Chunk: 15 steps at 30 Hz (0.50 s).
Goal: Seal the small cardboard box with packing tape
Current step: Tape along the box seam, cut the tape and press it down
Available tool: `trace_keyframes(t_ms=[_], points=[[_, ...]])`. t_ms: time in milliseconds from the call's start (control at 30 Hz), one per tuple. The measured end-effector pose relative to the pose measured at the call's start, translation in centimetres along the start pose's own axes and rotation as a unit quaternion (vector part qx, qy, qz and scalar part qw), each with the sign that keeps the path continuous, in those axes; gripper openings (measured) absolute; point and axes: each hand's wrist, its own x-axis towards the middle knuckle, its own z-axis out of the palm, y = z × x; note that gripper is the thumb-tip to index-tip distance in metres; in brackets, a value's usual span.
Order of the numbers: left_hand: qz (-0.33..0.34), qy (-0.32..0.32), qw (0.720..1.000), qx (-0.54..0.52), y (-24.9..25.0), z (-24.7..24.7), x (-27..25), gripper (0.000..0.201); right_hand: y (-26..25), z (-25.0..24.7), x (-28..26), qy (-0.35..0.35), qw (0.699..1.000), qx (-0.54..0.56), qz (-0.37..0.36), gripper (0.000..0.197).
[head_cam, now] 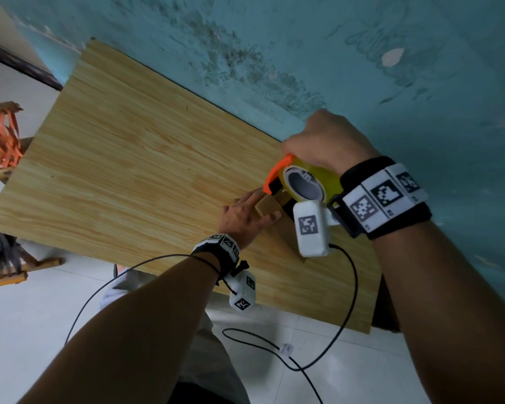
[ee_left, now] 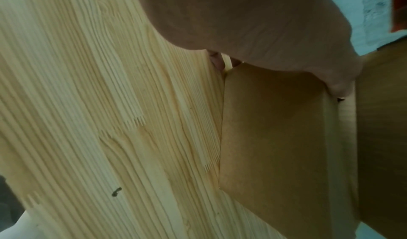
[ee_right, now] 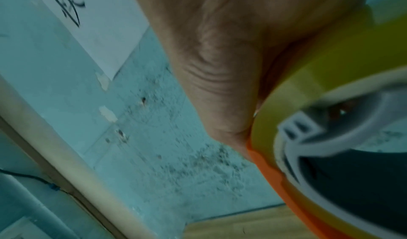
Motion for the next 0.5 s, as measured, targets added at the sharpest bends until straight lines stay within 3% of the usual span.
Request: trace_keyframes(t_ms=[200, 500], points=[[0.0, 0.003, 1.0, 0.005, -0.7, 0.7, 0.5, 0.076, 1.7, -3.9, -1.5, 0.019, 0.999, 0.037, 0.018, 0.042], [-0.007, 0.009, 1.0, 0.027, 0.1, 0.3, 0.8, 0.081, 5.5, -6.9, -3.3, 0.058, 0.992, 0.101, 0.047, 0.05]])
